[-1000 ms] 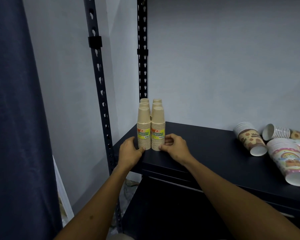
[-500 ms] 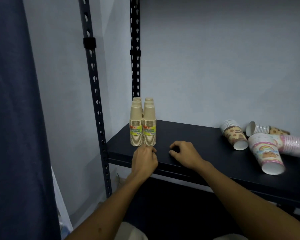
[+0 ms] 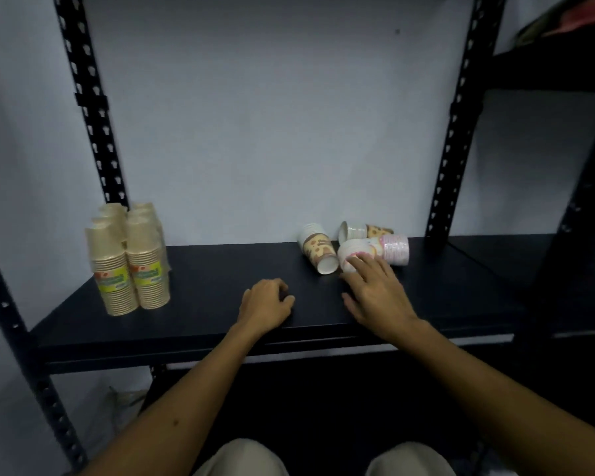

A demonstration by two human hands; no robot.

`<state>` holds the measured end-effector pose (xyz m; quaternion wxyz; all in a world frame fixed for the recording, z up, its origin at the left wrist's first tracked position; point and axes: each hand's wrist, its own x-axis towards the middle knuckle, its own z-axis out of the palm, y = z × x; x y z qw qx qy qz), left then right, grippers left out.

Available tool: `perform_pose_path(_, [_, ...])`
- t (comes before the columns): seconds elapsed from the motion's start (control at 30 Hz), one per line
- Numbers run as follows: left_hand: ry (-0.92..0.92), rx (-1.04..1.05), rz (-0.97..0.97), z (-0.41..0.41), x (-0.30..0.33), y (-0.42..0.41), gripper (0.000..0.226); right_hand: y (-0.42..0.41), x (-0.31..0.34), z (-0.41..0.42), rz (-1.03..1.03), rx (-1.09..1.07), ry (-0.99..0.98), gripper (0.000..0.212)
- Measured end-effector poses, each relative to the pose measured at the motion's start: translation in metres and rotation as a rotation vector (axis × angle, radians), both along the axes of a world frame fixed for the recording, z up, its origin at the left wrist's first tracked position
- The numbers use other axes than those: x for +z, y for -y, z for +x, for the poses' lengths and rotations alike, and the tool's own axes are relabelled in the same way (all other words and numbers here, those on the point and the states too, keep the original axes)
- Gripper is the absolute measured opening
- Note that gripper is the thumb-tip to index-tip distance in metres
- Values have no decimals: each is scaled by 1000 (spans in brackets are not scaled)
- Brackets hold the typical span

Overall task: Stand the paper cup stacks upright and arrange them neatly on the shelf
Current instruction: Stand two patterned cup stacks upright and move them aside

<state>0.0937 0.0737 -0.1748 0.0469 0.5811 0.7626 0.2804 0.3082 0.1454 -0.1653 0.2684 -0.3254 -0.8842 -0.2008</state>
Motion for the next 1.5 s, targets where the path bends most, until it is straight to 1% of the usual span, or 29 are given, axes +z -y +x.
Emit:
perform_pose_path(0.1, [86, 3, -8, 20, 4, -26, 38, -4, -5, 27, -190, -168, -186, 59])
perform_pose_path(0.2, [197, 21, 24, 39, 8, -49, 43, -7, -6, 38, -483, -286, -357, 78])
perform_pose_path(0.3, [253, 79, 66, 50, 13, -68, 53, -16, -7, 41, -615, -323, -444, 82])
perform_pose_path(0.33, [265, 110, 79, 50, 14, -75, 56, -19, -8, 42, -651, -316, -478, 80])
perform_pose_path(0.4, [315, 178, 82, 48, 15, -86, 66, -27, -11, 44, -706, -288, -571, 69])
perform_pose_path(0.47, [388, 233, 57, 42, 18, -97, 79, -33, -12, 48, -707, -269, -676, 55])
perform_pose_path(0.5, [420, 259, 43, 40, 20, -102, 81, -36, -12, 49, -697, -264, -725, 49])
perform_pose_path(0.57, [460, 289, 14, 37, 24, -113, 85, -41, -12, 47, -689, -258, -790, 45])
perform_pose_path(0.6, [462, 297, -6, 37, 26, -117, 87, -42, -13, 45, -693, -253, -798, 47])
perform_pose_path(0.67, [447, 314, -42, 39, 27, -123, 88, -46, -15, 39, -705, -258, -752, 61])
perform_pose_path(0.73, [415, 333, -71, 42, 27, -127, 86, -51, -17, 34, -691, -324, -644, 75])
perform_pose_path(0.77, [396, 338, -80, 43, 26, -128, 84, -54, -18, 32, -669, -366, -593, 75])
perform_pose_path(0.83, [375, 343, -89, 44, 26, -128, 80, -58, -19, 30, -626, -412, -528, 68])
perform_pose_path(0.9, [415, 341, -73, 42, 25, -127, 74, -60, -19, 28, -621, -410, -524, 62])
perform_pose_path(1.0, [552, 323, 20, 32, 25, -120, 66, -58, -18, 29, -634, -352, -592, 59])
perform_pose_path(1.1, [655, 262, 174, 23, 27, -106, 49, -52, -13, 29, -617, -237, -753, 56])
perform_pose_path(1.17, [725, 240, 300, 18, 32, -94, 45, -47, -7, 27, -569, -161, -854, 53])
perform_pose_path(1.23, [750, 206, 422, 11, 40, -81, 45, -42, 3, 22, -542, -99, -964, 51])
perform_pose_path(1.33, [764, 130, 526, 3, 52, -66, 54, -36, 20, 14, -523, 6, -1091, 48])
perform_pose_path(1.4, [778, 88, 562, 0, 60, -58, 58, -34, 29, 8, -537, 96, -1133, 46])
perform_pose_path(1.5, [803, 26, 596, -4, 68, -52, 56, -29, 37, 1, -600, 177, -1119, 53])
